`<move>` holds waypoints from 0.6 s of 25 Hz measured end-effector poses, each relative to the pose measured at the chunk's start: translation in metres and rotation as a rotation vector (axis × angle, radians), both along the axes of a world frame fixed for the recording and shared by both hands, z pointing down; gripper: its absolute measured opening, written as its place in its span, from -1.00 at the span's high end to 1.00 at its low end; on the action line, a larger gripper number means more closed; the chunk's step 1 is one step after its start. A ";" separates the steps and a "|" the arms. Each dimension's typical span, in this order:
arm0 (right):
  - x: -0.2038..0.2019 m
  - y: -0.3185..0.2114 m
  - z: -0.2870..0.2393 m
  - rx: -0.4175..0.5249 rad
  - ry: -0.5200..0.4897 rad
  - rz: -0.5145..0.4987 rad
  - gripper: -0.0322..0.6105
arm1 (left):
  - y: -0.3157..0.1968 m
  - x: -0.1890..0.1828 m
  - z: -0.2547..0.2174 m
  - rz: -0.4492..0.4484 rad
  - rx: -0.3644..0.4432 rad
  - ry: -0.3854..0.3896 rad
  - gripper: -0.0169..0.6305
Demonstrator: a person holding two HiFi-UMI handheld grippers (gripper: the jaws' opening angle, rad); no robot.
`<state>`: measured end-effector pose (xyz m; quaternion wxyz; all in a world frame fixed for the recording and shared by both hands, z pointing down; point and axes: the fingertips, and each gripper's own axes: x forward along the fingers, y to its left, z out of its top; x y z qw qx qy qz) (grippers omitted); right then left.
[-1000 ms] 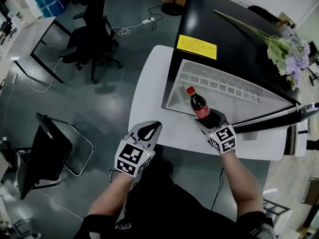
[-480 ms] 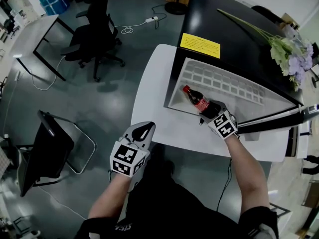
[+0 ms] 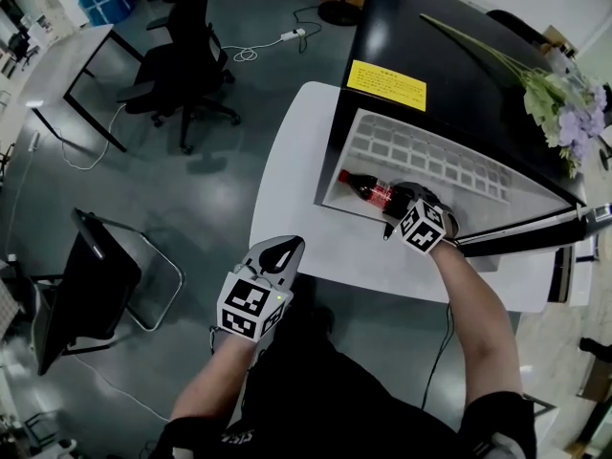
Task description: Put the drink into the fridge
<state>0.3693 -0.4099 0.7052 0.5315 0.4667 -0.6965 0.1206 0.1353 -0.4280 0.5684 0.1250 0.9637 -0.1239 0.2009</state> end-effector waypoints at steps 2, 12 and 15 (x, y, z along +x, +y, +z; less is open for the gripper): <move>0.002 -0.003 0.002 -0.011 0.023 -0.018 -0.03 | 0.001 0.000 0.002 -0.001 -0.002 -0.003 0.89; 0.028 -0.032 -0.044 0.136 0.006 0.090 0.54 | 0.007 -0.001 0.005 -0.009 -0.022 0.005 0.89; 0.026 -0.030 -0.057 0.209 -0.028 0.136 0.56 | 0.008 -0.002 0.001 -0.009 -0.016 0.009 0.89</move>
